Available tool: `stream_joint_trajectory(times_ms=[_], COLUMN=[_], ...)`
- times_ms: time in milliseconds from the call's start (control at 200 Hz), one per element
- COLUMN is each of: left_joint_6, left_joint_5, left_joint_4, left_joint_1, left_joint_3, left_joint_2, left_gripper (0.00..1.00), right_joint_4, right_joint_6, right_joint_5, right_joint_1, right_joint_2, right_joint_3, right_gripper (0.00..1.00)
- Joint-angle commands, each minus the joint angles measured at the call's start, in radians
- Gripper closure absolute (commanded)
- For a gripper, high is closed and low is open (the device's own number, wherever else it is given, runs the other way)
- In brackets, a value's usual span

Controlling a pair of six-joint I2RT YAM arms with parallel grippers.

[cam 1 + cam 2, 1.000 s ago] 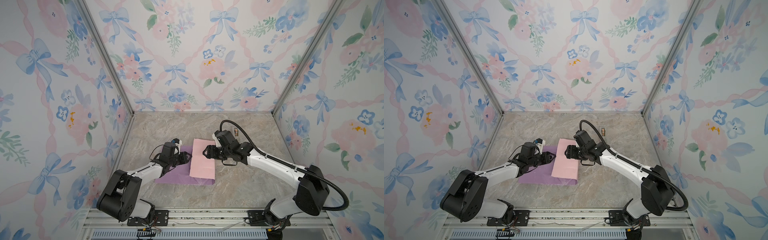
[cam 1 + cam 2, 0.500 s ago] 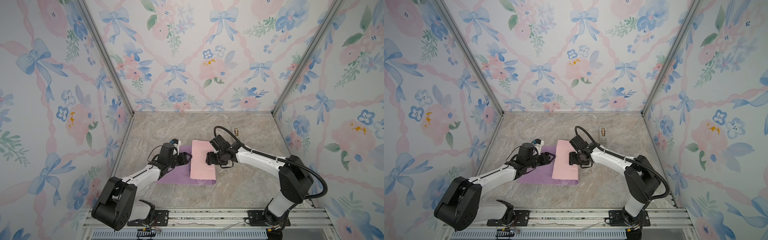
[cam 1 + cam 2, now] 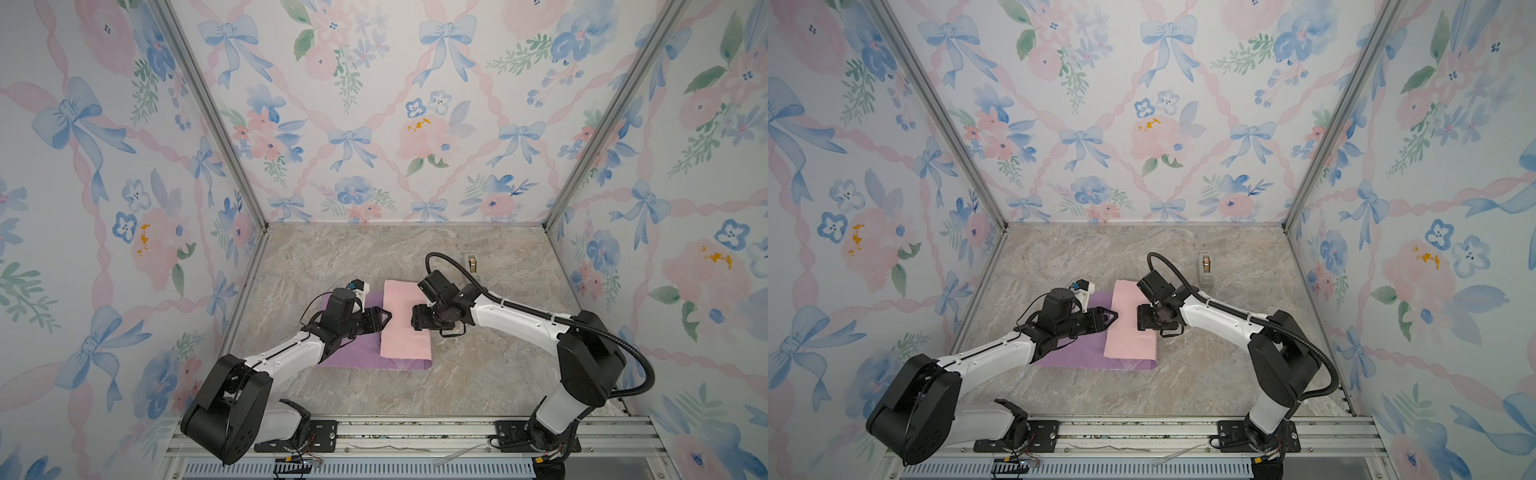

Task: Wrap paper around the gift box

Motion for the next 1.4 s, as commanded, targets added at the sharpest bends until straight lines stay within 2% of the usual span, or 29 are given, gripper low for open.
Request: stream_joint_trajectory(times_ms=[0, 340, 645, 790, 1005, 1235, 1395], left_joint_6=[-0.016, -0.044, -0.112, -0.137, -0.173, -0.199, -0.205], left_joint_5=[-0.017, -0.057, -0.121, -0.141, -0.172, -0.199, -0.207], left_joint_4=[0.038, 0.068, 0.127, 0.150, 0.188, 0.224, 0.232], left_joint_1=[-0.029, -0.046, -0.088, -0.108, -0.151, -0.205, -0.227], left_joint_3=[-0.016, -0.055, -0.083, -0.091, -0.091, -0.072, -0.056], left_joint_2=[0.035, 0.062, 0.053, 0.056, 0.078, 0.124, 0.147], left_gripper=[0.51, 0.60, 0.64, 0.64, 0.65, 0.65, 0.65], right_joint_4=[-0.014, 0.001, 0.087, 0.132, 0.145, 0.050, 0.038], right_joint_6=[-0.009, -0.013, 0.034, 0.047, 0.028, -0.062, -0.059], right_joint_5=[-0.014, -0.023, -0.204, -0.255, -0.269, -0.245, -0.248], right_joint_1=[0.023, 0.008, -0.136, -0.176, -0.207, -0.246, -0.241], right_joint_2=[0.028, -0.022, -0.212, -0.228, -0.195, -0.230, -0.225], right_joint_3=[0.001, -0.020, -0.177, -0.233, -0.243, -0.220, -0.229], right_gripper=[0.31, 0.30, 0.27, 0.27, 0.27, 0.26, 0.25])
